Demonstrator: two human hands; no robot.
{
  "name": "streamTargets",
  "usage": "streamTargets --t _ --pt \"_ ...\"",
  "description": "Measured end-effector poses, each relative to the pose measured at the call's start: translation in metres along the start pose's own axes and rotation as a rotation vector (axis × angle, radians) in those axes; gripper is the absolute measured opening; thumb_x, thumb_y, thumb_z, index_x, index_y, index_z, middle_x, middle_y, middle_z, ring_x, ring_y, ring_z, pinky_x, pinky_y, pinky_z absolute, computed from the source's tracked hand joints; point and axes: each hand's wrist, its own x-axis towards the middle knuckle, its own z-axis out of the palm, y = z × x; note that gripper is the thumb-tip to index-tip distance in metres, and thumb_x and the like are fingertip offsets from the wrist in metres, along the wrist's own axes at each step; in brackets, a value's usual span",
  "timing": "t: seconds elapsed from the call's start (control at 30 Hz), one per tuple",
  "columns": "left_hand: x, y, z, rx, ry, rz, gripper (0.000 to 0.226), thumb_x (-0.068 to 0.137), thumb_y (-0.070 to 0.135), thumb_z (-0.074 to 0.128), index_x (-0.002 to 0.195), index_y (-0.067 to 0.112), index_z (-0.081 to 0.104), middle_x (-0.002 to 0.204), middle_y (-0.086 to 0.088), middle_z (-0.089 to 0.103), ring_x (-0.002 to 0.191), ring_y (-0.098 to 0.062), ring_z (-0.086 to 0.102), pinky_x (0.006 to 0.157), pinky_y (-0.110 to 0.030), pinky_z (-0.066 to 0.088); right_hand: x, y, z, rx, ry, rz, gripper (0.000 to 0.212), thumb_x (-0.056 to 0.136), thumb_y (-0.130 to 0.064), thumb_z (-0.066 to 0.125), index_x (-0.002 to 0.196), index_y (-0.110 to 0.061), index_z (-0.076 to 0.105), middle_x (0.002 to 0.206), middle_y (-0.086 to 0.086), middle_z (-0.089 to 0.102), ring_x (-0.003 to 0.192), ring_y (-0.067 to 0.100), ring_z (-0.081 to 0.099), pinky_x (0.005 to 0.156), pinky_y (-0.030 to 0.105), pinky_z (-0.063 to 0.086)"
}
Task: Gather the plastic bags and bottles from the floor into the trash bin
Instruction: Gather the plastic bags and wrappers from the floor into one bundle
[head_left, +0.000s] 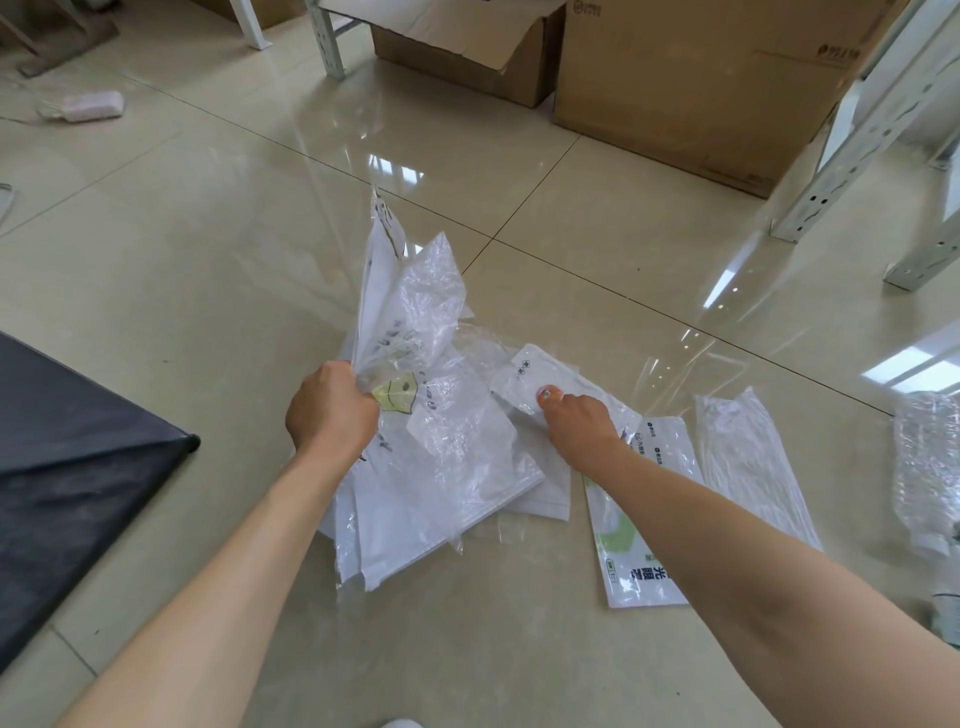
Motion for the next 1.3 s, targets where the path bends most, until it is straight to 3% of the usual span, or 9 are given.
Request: streamTargets --t 0.13,0.3,0.53,0.63,0.83,0.97,1.1,1.2,1.3 --pt "0.0 -0.001 0.0 -0.01 -0.007 -0.011 0.01 0.087 0.006 0.05 0.079 0.004 0.054 0.079 -0.013 0.054 0.072 -0.036 0.051 0.061 -0.033 0.039 0.0 0.006 -0.003 0.096 0.009 0.056 0.038 0.086 0.004 0.05 0.122 -0.01 0.052 0.109 0.01 0.063 0.096 0.031 0.066 0.066 0.029 0.037" --pt "0.002 -0.003 0.0 -0.004 0.005 -0.013 0.013 0.089 0.008 0.049 0.077 0.004 0.052 0.079 -0.014 0.055 0.072 -0.036 0.051 0.061 -0.032 0.038 -0.002 0.02 0.002 0.478 -0.021 0.268 0.021 0.09 -0.024 0.057 0.1 -0.013 0.071 0.107 0.006 0.062 0.095 0.03 0.063 0.068 0.03 0.042" --pt "-0.002 -0.001 -0.003 0.048 0.026 -0.005 0.01 0.091 0.007 0.049 0.08 0.005 0.05 0.082 -0.015 0.054 0.073 -0.035 0.049 0.063 -0.034 0.039 -0.014 0.036 -0.009 0.896 0.029 0.385 0.019 0.097 -0.017 0.052 0.083 -0.005 0.056 0.078 0.007 0.058 0.072 0.026 0.053 0.063 0.03 0.038" --pt "-0.005 -0.001 -0.009 0.074 0.03 -0.012 0.008 0.087 0.002 0.051 0.079 0.005 0.05 0.09 -0.02 0.062 0.073 -0.035 0.049 0.063 -0.034 0.039 -0.021 0.03 -0.027 0.919 0.171 0.434 0.021 0.098 -0.015 0.047 0.084 -0.001 0.054 0.075 0.007 0.055 0.07 0.026 0.051 0.054 0.032 0.036" --pt "-0.005 0.009 -0.013 -0.085 -0.033 -0.046 0.016 0.091 0.008 0.049 0.075 0.005 0.05 0.079 -0.014 0.054 0.075 -0.034 0.047 0.067 -0.034 0.039 -0.048 -0.041 -0.079 1.03 0.358 0.212 0.019 0.1 -0.014 0.042 0.092 -0.002 0.054 0.094 0.014 0.064 0.082 0.032 0.059 0.072 0.044 0.048" --pt "-0.016 0.012 -0.01 -0.515 -0.18 -0.091 0.026 0.086 0.009 0.054 0.061 0.01 0.049 0.059 -0.001 0.046 0.067 -0.024 0.047 0.058 -0.03 0.036 -0.063 -0.099 -0.1 1.182 0.305 0.103 0.019 0.101 -0.02 0.043 0.099 -0.005 0.053 0.116 0.011 0.068 0.101 0.029 0.064 0.085 0.044 0.052" --pt "-0.027 0.017 -0.018 -0.903 -0.291 -0.162 0.037 0.075 0.05 0.066 0.08 0.013 0.068 0.076 -0.005 0.063 0.073 -0.018 0.059 0.07 -0.034 0.049 -0.072 -0.126 -0.105 1.385 0.182 0.043 0.022 0.1 -0.021 0.044 0.103 -0.009 0.062 0.122 0.004 0.067 0.106 0.011 0.063 0.092 0.036 0.051" --pt "-0.024 0.012 -0.015 -0.888 -0.265 -0.18 0.015 0.076 0.025 0.076 0.07 0.012 0.072 0.082 -0.011 0.072 0.074 -0.024 0.068 0.076 -0.037 0.055 -0.074 -0.127 -0.102 1.495 0.054 -0.025 0.029 0.098 -0.013 0.041 0.107 -0.013 0.07 0.12 -0.005 0.066 0.098 -0.004 0.061 0.086 0.019 0.046" --pt "-0.017 0.005 -0.008 -0.695 -0.148 -0.251 0.02 0.073 0.016 0.072 0.089 0.003 0.072 0.098 -0.02 0.075 0.088 -0.035 0.072 0.081 -0.045 0.058 -0.073 -0.124 -0.095 1.497 -0.039 -0.083 0.037 0.094 -0.007 0.04 0.104 -0.017 0.073 0.133 -0.009 0.061 0.117 0.007 0.057 0.098 0.025 0.048"
